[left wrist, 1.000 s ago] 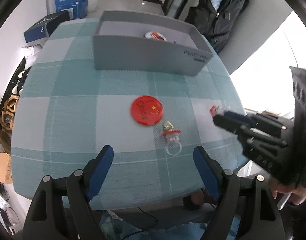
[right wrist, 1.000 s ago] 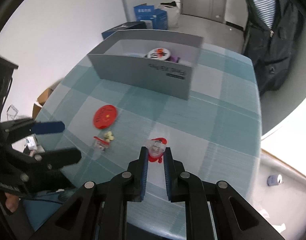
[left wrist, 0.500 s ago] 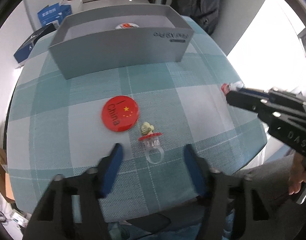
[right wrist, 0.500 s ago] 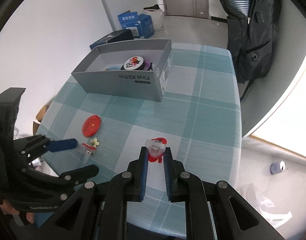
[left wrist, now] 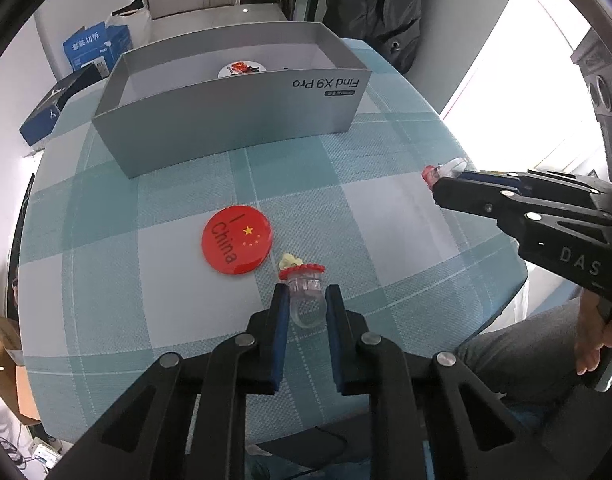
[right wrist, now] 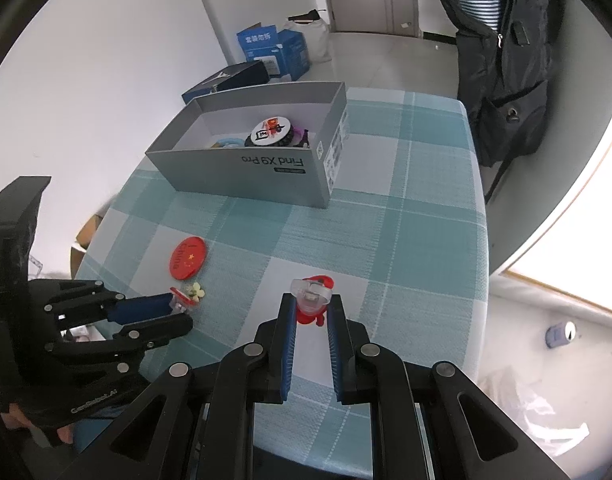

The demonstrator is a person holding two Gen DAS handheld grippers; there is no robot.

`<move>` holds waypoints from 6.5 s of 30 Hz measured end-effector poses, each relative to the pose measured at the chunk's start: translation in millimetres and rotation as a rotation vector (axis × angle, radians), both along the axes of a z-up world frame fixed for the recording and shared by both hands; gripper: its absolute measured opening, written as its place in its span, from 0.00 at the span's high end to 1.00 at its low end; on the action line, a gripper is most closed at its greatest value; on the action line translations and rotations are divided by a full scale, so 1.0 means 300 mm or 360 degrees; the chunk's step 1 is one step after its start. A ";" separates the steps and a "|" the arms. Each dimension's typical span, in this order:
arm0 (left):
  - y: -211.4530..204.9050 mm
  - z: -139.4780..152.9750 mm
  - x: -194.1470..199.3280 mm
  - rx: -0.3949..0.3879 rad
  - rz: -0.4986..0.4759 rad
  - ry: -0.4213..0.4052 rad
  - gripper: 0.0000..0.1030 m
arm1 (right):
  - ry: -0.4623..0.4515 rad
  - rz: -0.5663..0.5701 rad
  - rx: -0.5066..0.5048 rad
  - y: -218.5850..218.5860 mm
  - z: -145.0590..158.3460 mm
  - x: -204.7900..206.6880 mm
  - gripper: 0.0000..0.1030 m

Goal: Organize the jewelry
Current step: 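Grasp the clear ring with red top with the left gripper while the right holds the charm, then carry the charm and clear ring over the gray box with both grippers, then open both grippers to drop the charm and ring into the box, then withdraw both grippers toward the yellow charm and red badge, then grasp the small yellow flower charm with the right gripper, then grasp the red 'China' badge with the left gripper while the right holds the charm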

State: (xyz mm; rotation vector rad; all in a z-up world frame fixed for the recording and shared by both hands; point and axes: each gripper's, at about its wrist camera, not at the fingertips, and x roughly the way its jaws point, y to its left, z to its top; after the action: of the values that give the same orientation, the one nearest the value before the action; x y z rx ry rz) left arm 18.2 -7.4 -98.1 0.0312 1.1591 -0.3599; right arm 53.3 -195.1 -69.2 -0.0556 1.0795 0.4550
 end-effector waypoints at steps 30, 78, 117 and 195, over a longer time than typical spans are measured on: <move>0.215 0.245 0.086 -0.0167 0.0442 -0.0296 0.87 | -0.0002 -0.0102 0.0445 0.037 0.183 0.121 0.86; 0.211 0.116 0.543 -0.0496 0.0289 0.0146 0.87 | 0.0181 0.0085 0.0364 0.212 0.100 0.531 0.86; 0.287 0.211 0.333 -0.0258 0.0485 -0.0175 0.28 | -0.0229 0.0009 0.0276 0.196 0.229 0.390 0.38; 0.158 -0.056 0.145 -0.0035 0.0039 0.0068 0.28 | -0.0117 0.0025 0.0029 0.117 0.035 0.116 0.88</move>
State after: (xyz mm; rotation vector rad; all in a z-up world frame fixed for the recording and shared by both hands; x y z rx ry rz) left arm 61.6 40.0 -114.9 -0.0099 1.1965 -0.3527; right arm 87.9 -160.1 -58.7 -0.0641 1.0030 0.4734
